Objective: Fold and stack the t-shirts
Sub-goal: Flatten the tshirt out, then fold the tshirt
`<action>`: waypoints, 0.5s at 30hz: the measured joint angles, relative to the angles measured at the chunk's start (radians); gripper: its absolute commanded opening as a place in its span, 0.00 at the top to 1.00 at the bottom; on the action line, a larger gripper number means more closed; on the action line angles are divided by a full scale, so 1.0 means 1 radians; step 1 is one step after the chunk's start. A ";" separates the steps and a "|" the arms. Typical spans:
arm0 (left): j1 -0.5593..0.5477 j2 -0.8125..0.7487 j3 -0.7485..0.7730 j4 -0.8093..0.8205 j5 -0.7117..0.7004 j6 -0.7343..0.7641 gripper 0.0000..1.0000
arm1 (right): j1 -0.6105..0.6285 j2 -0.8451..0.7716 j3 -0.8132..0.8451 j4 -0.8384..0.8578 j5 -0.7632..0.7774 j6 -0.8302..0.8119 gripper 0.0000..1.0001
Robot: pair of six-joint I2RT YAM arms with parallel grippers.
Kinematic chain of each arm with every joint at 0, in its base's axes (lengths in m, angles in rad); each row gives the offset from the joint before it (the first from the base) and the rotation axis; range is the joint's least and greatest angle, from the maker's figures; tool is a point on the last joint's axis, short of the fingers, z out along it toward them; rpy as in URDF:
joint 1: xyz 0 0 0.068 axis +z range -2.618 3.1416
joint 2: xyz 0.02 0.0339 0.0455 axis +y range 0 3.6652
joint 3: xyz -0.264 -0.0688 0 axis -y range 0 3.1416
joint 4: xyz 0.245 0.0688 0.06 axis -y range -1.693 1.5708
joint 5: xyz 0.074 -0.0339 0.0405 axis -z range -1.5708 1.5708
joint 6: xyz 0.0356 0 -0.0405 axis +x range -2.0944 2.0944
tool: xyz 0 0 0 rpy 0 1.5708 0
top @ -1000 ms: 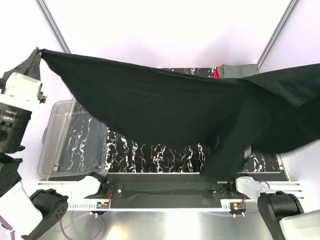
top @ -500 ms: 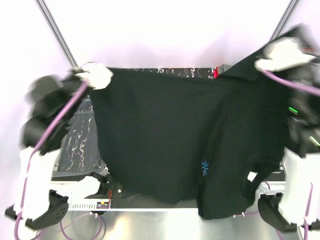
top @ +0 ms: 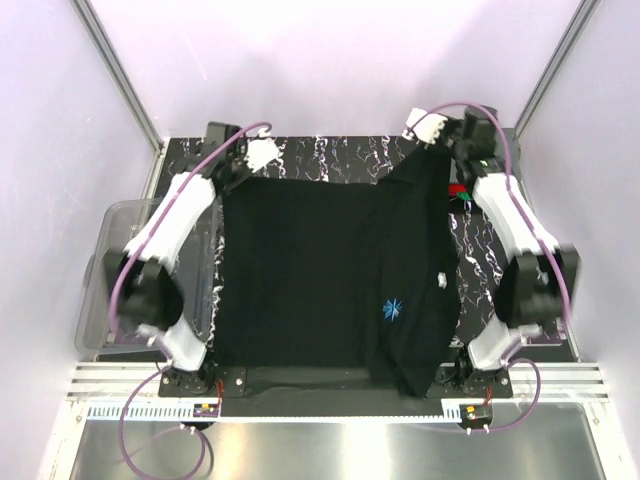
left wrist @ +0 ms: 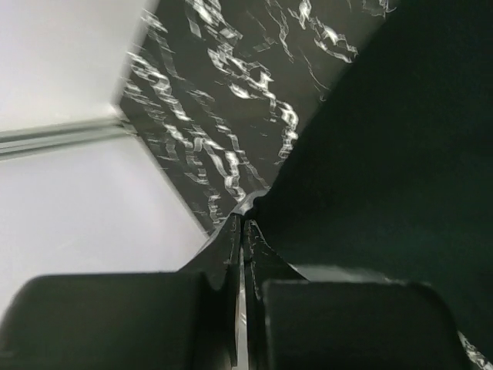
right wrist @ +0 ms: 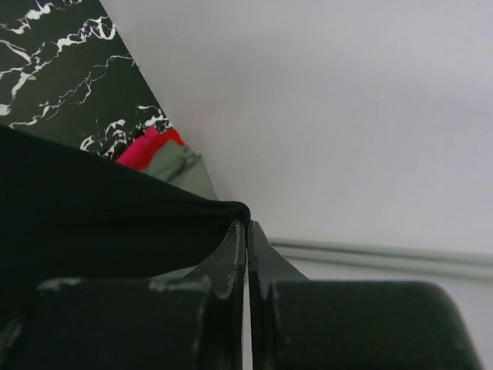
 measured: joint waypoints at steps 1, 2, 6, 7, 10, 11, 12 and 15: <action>0.010 0.060 0.029 0.000 -0.001 -0.001 1.00 | 0.000 0.072 0.034 0.029 0.000 -0.007 1.00; 0.021 0.131 0.067 0.011 -0.003 -0.001 1.00 | 0.000 0.145 0.071 0.051 0.002 -0.016 1.00; 0.048 0.329 0.190 0.035 -0.014 0.000 1.00 | 0.000 0.394 0.230 0.118 0.022 -0.063 1.00; 0.053 0.370 0.226 0.039 -0.017 0.000 1.00 | 0.000 0.447 0.266 0.135 0.027 -0.072 1.00; 0.063 0.459 0.311 0.055 -0.022 0.002 1.00 | 0.000 0.579 0.368 0.149 0.043 -0.089 1.00; 0.066 0.481 0.337 0.064 -0.024 0.006 1.00 | 0.000 0.621 0.405 0.153 0.053 -0.090 1.00; 0.070 0.532 0.394 0.097 -0.032 0.015 1.00 | 0.000 0.711 0.502 0.162 0.073 -0.087 1.00; 0.073 0.589 0.470 0.113 -0.051 0.025 1.00 | 0.000 0.795 0.638 0.141 0.109 -0.061 1.00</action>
